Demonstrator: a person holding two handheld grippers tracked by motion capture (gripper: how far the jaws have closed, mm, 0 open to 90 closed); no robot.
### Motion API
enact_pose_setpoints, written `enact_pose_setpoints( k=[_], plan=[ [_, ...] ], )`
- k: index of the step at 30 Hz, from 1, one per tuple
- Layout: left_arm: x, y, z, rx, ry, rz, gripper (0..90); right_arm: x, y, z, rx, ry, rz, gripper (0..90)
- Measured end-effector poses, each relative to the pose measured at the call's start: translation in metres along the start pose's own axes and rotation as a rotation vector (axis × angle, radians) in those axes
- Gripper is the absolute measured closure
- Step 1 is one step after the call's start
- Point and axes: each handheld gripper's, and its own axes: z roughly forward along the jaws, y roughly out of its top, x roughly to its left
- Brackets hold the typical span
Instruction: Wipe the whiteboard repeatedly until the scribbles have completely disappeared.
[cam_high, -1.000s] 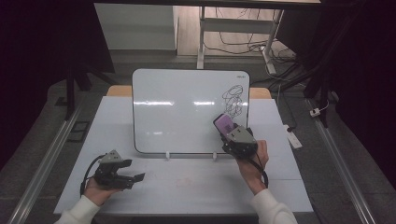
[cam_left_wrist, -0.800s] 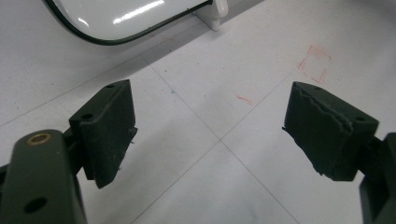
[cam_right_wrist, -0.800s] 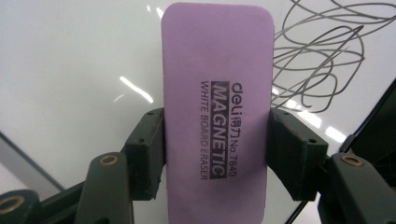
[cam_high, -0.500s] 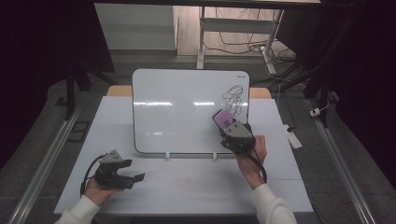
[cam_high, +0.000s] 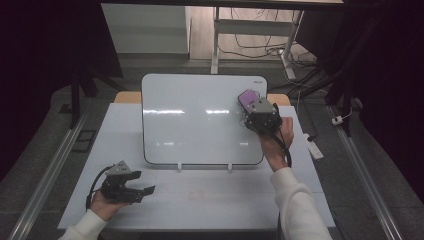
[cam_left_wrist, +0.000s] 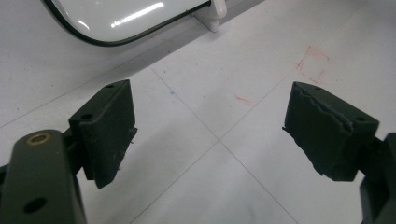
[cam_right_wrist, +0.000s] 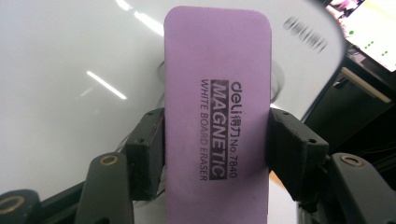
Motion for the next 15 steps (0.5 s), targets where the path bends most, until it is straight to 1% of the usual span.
enact_pose_setpoints(
  k=[2, 3, 4, 5, 7, 8, 10, 12, 13, 15],
  plan=[
    [0.001, 0.0, -0.001, -0.002, -0.002, 0.0, 17.2, -0.002, 0.005, 0.003, 0.004, -0.001, -0.004, 40.7],
    [0.001, 0.0, -0.001, -0.003, -0.004, -0.002, 17.2, -0.001, 0.007, 0.004, 0.007, -0.002, -0.019, 40.7],
    [0.001, 0.0, -0.001, -0.004, -0.004, -0.004, 17.1, 0.006, 0.005, 0.004, 0.01, 0.002, -0.056, 40.7],
    [0.002, 0.0, -0.001, -0.005, -0.004, -0.005, 17.1, 0.006, 0.005, 0.004, 0.01, 0.002, -0.056, 40.7],
    [0.002, 0.0, -0.001, -0.005, -0.005, -0.006, 17.2, 0.018, -0.001, 0.001, 0.009, 0.018, -0.105, 40.8],
    [0.002, 0.0, -0.001, -0.005, -0.005, -0.006, 17.2, 0.024, -0.004, -0.001, 0.012, 0.027, -0.119, 40.8],
    [0.002, 0.0, -0.001, -0.004, -0.004, -0.006, 17.2, 0.035, -0.012, -0.005, 0.012, 0.049, -0.141, 40.8],
    [0.001, 0.0, -0.001, -0.004, -0.003, -0.003, 17.2, 0.044, -0.02, -0.008, 0.013, 0.062, -0.159, 40.8],
    [0.001, 0.0, -0.001, -0.004, -0.001, -0.001, 17.2, 0.049, -0.023, -0.009, 0.01, 0.076, -0.158, 40.8],
    [0.0, 0.001, -0.001, -0.006, 0.001, 0.0, 17.2, 0.058, -0.031, -0.013, 0.011, 0.104, -0.174, 40.8]
  ],
)
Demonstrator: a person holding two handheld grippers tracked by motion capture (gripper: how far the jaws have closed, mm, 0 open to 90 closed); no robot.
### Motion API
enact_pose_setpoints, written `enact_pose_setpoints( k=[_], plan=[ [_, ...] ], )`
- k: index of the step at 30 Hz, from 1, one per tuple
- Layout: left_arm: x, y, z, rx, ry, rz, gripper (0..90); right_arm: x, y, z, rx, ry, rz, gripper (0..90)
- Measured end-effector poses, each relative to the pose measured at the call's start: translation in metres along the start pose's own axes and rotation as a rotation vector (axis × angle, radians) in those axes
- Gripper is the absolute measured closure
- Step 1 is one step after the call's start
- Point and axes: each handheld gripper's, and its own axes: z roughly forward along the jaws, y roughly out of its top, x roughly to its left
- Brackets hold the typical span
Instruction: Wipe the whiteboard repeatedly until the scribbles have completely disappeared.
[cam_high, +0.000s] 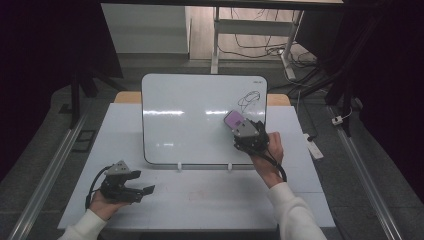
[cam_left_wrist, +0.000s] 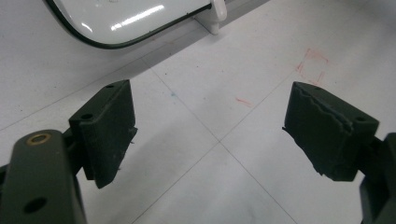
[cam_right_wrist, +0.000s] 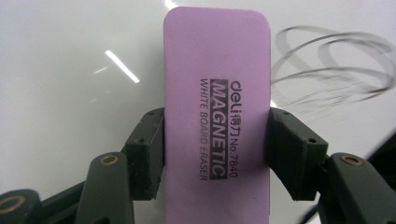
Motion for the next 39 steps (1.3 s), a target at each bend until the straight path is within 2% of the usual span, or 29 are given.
enact_pose_setpoints(
  k=[3, 4, 6, 9, 10, 12, 17, 21, 23, 25, 26, 27, 28, 31, 34, 37, 38, 39],
  plan=[
    [0.0, 0.0, 0.0, 0.0, 0.0, 0.0, 17.2, 0.004, -0.004, -0.002, 0.002, 0.015, -0.01, 40.8],
    [0.0, 0.0, 0.0, 0.001, 0.001, 0.0, 17.2, -0.003, -0.005, -0.003, -0.008, 0.039, 0.034, 40.8],
    [0.0, 0.0, 0.0, 0.0, 0.0, 0.0, 17.2, -0.005, -0.005, -0.002, -0.009, 0.041, 0.047, 40.8],
    [0.001, 0.0, -0.001, -0.003, -0.001, -0.004, 17.2, -0.015, -0.006, -0.002, -0.023, 0.033, 0.097, 40.8],
    [0.001, 0.0, 0.0, -0.003, -0.001, -0.004, 17.2, -0.023, -0.006, -0.001, -0.029, 0.026, 0.125, 40.8],
    [0.001, 0.0, 0.0, -0.001, -0.002, -0.002, 17.2, -0.025, -0.005, -0.001, -0.03, 0.022, 0.134, 40.8],
    [0.001, 0.0, 0.0, -0.003, -0.001, -0.004, 17.2, -0.041, -0.002, 0.001, -0.039, -0.019, 0.171, 40.8],
    [0.001, 0.0, 0.0, 0.0, 0.0, -0.003, 17.2, -0.047, 0.003, 0.003, -0.041, -0.028, 0.199, 40.7],
    [0.001, 0.0, 0.0, 0.001, 0.0, -0.002, 17.1, -0.045, 0.004, 0.004, -0.036, -0.039, 0.192, 40.8],
    [0.001, 0.0, 0.0, 0.001, 0.001, -0.003, 17.2, -0.037, 0.007, 0.004, -0.045, -0.01, 0.185, 40.8],
    [0.001, 0.0, 0.0, 0.0, 0.0, -0.004, 17.2, -0.037, 0.007, 0.004, -0.045, -0.01, 0.185, 40.8],
    [0.001, 0.0, 0.0, -0.001, 0.0, -0.005, 17.2, -0.028, 0.01, 0.005, -0.046, 0.02, 0.156, 40.8],
    [0.001, 0.0, 0.0, -0.001, 0.001, -0.004, 17.2, -0.028, 0.01, 0.005, -0.046, 0.02, 0.156, 40.8],
    [0.001, 0.0, 0.0, -0.002, 0.001, -0.004, 17.1, -0.016, 0.013, 0.005, -0.045, 0.032, 0.102, 40.8],
    [0.001, 0.0, 0.0, -0.002, 0.001, -0.008, 17.2, -0.021, 0.013, 0.006, -0.052, 0.037, 0.12, 40.8],
    [0.001, 0.0, 0.0, 0.0, 0.002, -0.005, 17.2, -0.037, 0.015, 0.007, -0.056, 0.008, 0.145, 40.8],
    [0.001, 0.0, 0.0, -0.001, 0.001, -0.007, 17.1, -0.05, 0.019, 0.01, -0.056, -0.012, 0.167, 40.8],
    [0.002, 0.0, 0.0, -0.003, 0.002, -0.005, 17.1, -0.05, 0.019, 0.01, -0.056, -0.012, 0.167, 40.8]
  ],
)
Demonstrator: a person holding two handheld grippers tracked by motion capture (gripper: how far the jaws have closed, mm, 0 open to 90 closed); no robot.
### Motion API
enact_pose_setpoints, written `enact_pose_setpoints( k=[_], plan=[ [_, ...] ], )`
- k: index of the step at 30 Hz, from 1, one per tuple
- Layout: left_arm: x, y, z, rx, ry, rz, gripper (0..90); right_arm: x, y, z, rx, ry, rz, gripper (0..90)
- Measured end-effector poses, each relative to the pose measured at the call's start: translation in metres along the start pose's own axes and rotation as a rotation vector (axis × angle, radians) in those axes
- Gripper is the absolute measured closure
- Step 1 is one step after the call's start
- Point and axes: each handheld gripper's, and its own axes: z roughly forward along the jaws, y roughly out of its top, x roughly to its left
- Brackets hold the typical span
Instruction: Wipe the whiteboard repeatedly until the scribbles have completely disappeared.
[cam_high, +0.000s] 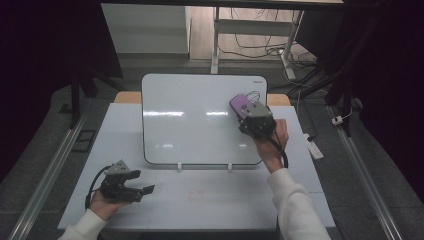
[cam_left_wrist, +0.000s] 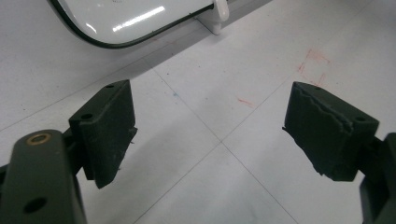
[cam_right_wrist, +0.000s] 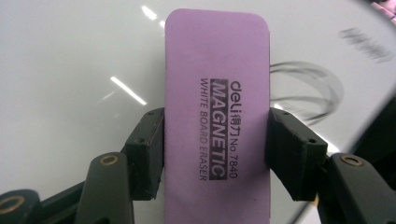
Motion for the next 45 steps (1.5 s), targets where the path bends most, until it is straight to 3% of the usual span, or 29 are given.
enact_pose_setpoints(
  k=[5, 8, 10, 12, 13, 14, 19, 22, 25, 28, 37, 40, 45],
  plan=[
    [0.001, 0.0, 0.0, -0.001, 0.0, -0.003, 17.2, -0.029, 0.019, 0.007, -0.004, -0.059, 0.043, 40.8],
    [0.001, 0.0, 0.0, -0.002, 0.0, -0.004, 17.2, -0.04, 0.027, 0.012, -0.005, -0.073, 0.063, 40.8],
    [0.001, 0.0, 0.0, -0.001, 0.0, -0.004, 17.2, -0.041, 0.029, 0.012, -0.005, -0.076, 0.071, 40.8],
    [0.001, 0.0, 0.0, -0.001, -0.001, -0.005, 17.2, -0.034, 0.028, 0.011, -0.01, -0.067, 0.042, 40.8],
    [0.002, 0.0, 0.0, 0.0, -0.002, -0.005, 17.2, -0.023, 0.026, 0.01, -0.013, -0.015, 0.027, 40.8],
    [0.002, 0.0, 0.0, 0.0, -0.002, -0.005, 17.2, -0.023, 0.026, 0.01, -0.013, -0.015, 0.027, 40.8],
    [0.001, -0.001, -0.001, -0.003, 0.001, -0.006, 17.2, 0.021, 0.01, 0.005, -0.009, 0.049, -0.103, 40.9],
    [0.0, 0.0, 0.0, -0.001, 0.002, -0.003, 17.2, 0.036, -0.006, -0.001, -0.004, 0.078, -0.107, 40.9],
    [0.0, -0.001, 0.0, -0.001, 0.001, -0.004, 17.2, 0.037, -0.01, -0.003, 0.005, 0.081, -0.116, 40.9],
    [0.0, -0.001, 0.0, -0.001, 0.003, -0.006, 17.2, 0.031, -0.013, -0.004, 0.011, 0.08, -0.095, 40.9],
    [-0.001, -0.001, 0.0, 0.001, 0.002, 0.002, 17.2, -0.015, 0.002, 0.002, 0.006, -0.035, -0.021, 40.9],
    [0.0, -0.001, 0.0, 0.0, 0.002, -0.003, 17.2, -0.026, 0.008, 0.005, 0.0, -0.051, -0.001, 40.8],
    [0.0, -0.001, 0.0, 0.001, 0.005, -0.001, 17.2, -0.034, 0.024, 0.014, -0.013, -0.071, -0.004, 40.8]
  ],
)
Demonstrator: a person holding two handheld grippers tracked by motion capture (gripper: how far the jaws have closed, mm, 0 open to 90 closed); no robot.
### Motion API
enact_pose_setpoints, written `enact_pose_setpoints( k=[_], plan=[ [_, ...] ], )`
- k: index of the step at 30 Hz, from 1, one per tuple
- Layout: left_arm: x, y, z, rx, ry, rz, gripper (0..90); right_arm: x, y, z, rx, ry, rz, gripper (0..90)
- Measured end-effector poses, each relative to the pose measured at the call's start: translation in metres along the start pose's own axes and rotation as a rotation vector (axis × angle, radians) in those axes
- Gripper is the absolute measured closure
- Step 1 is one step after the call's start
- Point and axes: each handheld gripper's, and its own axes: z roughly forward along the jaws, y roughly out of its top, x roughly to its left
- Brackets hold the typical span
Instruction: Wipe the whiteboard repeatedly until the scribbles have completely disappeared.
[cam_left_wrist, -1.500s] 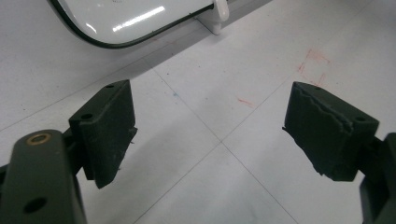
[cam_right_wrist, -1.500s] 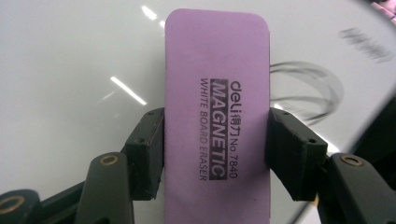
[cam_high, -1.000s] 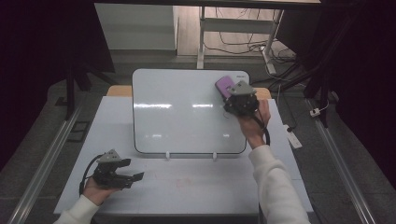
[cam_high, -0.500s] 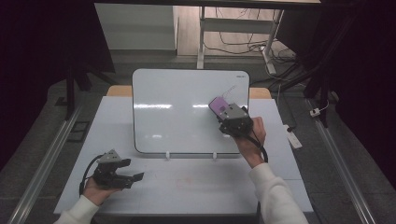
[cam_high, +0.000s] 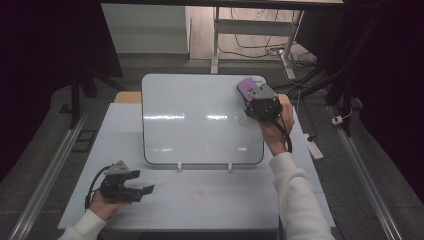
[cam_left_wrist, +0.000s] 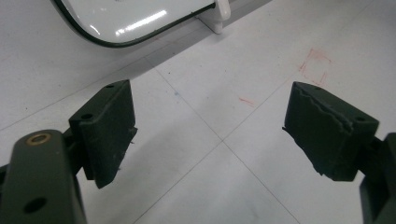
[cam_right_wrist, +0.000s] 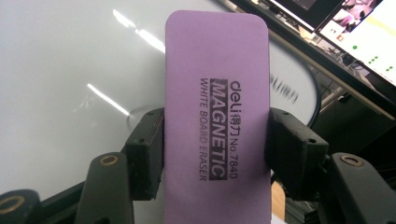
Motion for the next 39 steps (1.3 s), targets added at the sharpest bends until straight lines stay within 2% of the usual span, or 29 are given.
enact_pose_setpoints(
  k=[4, 7, 9, 10, 11, 12, 13, 14, 15, 17, 18, 21, 25, 26, 27, 33, 36, 39],
  plan=[
    [0.0, 0.0, 0.0, 0.001, 0.0, -0.001, 17.2, 0.005, 0.004, 0.0, -0.008, 0.007, -0.022, 40.8],
    [0.001, 0.0, 0.001, 0.004, -0.001, -0.002, 17.2, 0.017, 0.001, -0.003, -0.008, 0.048, -0.066, 40.9],
    [0.001, 0.0, 0.0, 0.002, -0.001, -0.002, 17.2, 0.028, -0.005, -0.006, -0.006, 0.071, -0.094, 40.9],
    [0.001, 0.0, 0.0, 0.002, 0.0, -0.003, 17.2, 0.042, -0.015, -0.01, -0.005, 0.094, -0.128, 40.9],
    [0.001, 0.0, 0.0, 0.001, 0.0, -0.004, 17.2, 0.042, -0.015, -0.01, -0.005, 0.094, -0.128, 40.9],
    [0.001, 0.0, 0.0, 0.001, -0.001, -0.004, 17.2, 0.048, -0.02, -0.012, -0.004, 0.103, -0.145, 40.9],
    [0.001, 0.0, 0.0, 0.002, 0.0, -0.004, 17.2, 0.061, -0.03, -0.018, 0.003, 0.131, -0.161, 40.9],
    [0.001, 0.0, 0.0, 0.002, -0.001, -0.003, 17.2, 0.061, -0.03, -0.018, 0.003, 0.131, -0.161, 40.9],
    [0.001, 0.0, 0.0, 0.002, -0.001, -0.003, 17.2, 0.067, -0.036, -0.02, 0.006, 0.141, -0.17, 41.0],
    [0.0, 0.0, 0.001, 0.003, 0.0, -0.002, 17.2, 0.077, -0.048, -0.027, 0.019, 0.152, -0.214, 41.0],
    [0.0, 0.0, 0.001, 0.003, 0.0, -0.002, 17.2, 0.078, -0.05, -0.028, 0.024, 0.155, -0.214, 41.0],
    [0.0, 0.0, 0.0, 0.002, 0.002, 0.0, 17.1, 0.075, -0.051, -0.029, 0.027, 0.167, -0.195, 41.0],
    [0.0, 0.0, 0.0, 0.002, 0.001, -0.001, 17.2, 0.066, -0.047, -0.026, 0.029, 0.144, -0.181, 41.0],
    [0.0, 0.0, 0.001, 0.004, 0.001, -0.001, 17.2, 0.058, -0.041, -0.023, 0.028, 0.13, -0.161, 41.0],
    [0.0, 0.0, 0.001, 0.004, 0.001, -0.002, 17.2, 0.058, -0.041, -0.023, 0.028, 0.13, -0.161, 41.0],
    [0.001, 0.0, 0.0, 0.0, 0.001, -0.003, 17.2, 0.026, -0.017, -0.01, 0.022, 0.063, -0.093, 40.9],
    [0.001, 0.0, 0.0, -0.002, 0.002, -0.003, 17.2, 0.014, -0.007, -0.006, 0.024, 0.026, -0.081, 40.9],
    [0.001, 0.0, -0.001, -0.003, 0.0, -0.004, 17.2, 0.003, 0.002, -0.002, 0.03, 0.006, -0.046, 41.0]
  ],
)
